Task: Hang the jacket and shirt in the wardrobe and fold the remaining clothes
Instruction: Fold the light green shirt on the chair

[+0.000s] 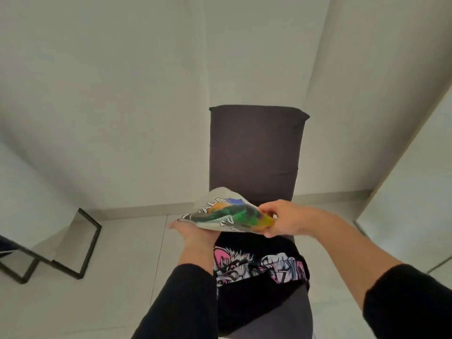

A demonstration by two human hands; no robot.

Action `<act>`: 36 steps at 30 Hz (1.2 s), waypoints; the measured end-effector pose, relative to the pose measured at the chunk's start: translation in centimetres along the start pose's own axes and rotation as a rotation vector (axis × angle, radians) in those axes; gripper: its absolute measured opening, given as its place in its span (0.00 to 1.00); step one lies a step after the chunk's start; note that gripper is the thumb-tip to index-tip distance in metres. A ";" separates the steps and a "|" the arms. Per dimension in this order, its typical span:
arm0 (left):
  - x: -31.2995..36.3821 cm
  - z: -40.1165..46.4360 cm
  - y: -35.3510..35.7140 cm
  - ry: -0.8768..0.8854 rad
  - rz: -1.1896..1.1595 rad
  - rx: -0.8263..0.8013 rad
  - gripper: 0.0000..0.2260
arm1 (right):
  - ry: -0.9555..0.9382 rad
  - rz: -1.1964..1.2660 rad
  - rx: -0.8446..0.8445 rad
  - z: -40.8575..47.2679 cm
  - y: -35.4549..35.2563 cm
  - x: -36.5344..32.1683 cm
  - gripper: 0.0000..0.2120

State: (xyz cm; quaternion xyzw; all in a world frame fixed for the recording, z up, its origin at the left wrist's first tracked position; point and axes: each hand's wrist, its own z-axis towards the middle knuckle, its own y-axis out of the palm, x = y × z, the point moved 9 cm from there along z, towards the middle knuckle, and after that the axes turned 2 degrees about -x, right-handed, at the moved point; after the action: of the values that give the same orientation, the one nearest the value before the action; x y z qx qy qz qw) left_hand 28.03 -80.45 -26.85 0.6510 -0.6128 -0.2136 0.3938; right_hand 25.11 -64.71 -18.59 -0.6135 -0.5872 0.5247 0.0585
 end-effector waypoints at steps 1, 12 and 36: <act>-0.4 -1.1 1.9 0.042 0.016 -0.028 0.36 | 0.049 0.030 0.074 -1.3 -0.9 1.7 0.12; -15.4 -11.8 14.4 0.163 0.629 -0.065 0.30 | 0.428 1.767 0.420 -14.1 -3.3 14.1 0.19; -68.5 -37.1 8.3 -0.995 0.718 -0.505 0.19 | 0.750 1.171 1.848 -71.9 -6.0 45.6 0.22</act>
State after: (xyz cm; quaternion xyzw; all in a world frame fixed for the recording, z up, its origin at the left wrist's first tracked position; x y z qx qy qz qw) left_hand 40.24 -4.49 -12.21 0.1178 -0.8314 -0.4815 0.2511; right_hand 61.43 11.90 -8.84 -0.6322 0.4490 0.4859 0.4033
